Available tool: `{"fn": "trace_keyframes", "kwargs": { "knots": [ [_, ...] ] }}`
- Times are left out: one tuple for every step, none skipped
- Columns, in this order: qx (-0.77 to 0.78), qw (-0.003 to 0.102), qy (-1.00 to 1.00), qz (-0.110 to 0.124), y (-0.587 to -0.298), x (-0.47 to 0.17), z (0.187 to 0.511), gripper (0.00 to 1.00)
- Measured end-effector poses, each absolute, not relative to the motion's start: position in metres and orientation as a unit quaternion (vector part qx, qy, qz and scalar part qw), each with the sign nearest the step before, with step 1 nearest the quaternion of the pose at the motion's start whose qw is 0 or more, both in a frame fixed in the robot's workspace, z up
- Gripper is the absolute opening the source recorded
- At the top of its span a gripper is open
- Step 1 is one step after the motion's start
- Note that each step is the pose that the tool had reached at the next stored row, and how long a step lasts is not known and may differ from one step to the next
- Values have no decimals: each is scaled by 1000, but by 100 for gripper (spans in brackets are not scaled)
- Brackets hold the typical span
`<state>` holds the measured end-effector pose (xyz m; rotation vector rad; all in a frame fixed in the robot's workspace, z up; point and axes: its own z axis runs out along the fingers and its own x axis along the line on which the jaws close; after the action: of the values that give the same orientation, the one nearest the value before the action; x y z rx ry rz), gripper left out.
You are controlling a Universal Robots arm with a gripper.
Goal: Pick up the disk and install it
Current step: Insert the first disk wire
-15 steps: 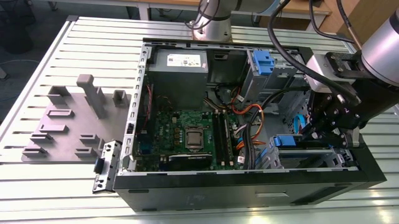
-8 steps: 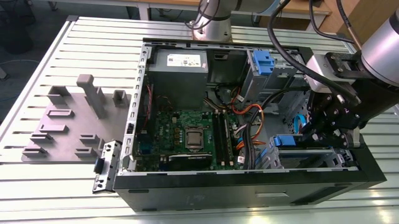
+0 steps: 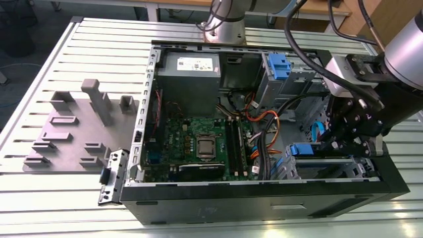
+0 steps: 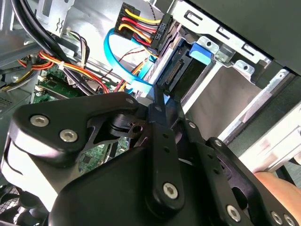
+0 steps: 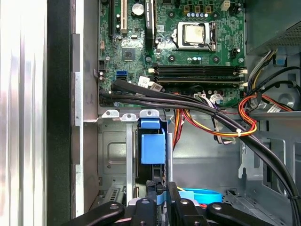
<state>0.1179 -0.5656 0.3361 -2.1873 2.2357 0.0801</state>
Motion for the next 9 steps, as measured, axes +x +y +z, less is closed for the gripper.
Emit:
{"fn": "trace_keyframes", "kwargs": {
  "knots": [
    [-699,6,715,26,-566,118,338,24],
    [-699,6,715,26,-566,118,340,24],
    [-699,6,715,26,-566,118,342,24],
    [-699,6,715,26,-566,118,345,24],
    [-699,6,715,26,-566,118,348,24],
    [-699,6,715,26,-566,118,351,24],
    [-699,6,715,26,-566,118,355,24],
    [-699,6,715,26,-566,118,357,24],
    [-699,6,715,26,-566,118,359,24]
  ]
}}
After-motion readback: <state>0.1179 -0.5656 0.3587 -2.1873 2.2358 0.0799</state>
